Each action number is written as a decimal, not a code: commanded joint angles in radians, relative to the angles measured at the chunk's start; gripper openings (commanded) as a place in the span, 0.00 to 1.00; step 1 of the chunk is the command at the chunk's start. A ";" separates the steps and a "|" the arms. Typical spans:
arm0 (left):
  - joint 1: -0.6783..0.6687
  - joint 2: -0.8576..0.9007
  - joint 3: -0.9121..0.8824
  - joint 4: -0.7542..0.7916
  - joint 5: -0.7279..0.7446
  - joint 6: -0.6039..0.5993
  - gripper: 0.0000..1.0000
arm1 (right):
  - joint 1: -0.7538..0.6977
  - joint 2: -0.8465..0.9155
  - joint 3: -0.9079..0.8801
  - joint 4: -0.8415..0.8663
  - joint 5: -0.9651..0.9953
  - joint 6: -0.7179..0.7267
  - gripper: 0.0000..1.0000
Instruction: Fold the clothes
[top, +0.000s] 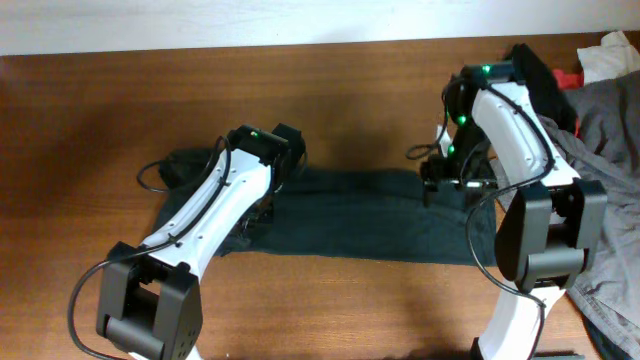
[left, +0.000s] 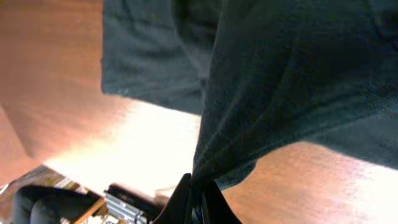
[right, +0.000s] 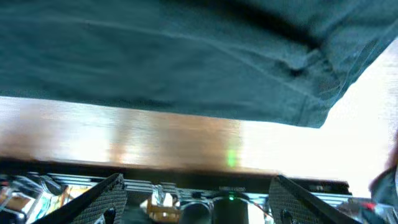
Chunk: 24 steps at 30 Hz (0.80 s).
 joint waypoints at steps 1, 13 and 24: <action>0.040 -0.017 0.010 -0.026 -0.025 -0.047 0.06 | -0.038 -0.042 -0.050 0.022 0.040 0.023 0.75; 0.118 -0.017 0.010 -0.045 -0.002 -0.062 0.07 | -0.044 -0.041 -0.063 0.102 0.080 -0.033 0.68; 0.118 -0.017 -0.004 -0.045 0.021 -0.062 0.04 | -0.050 -0.041 -0.154 0.105 0.080 0.069 0.60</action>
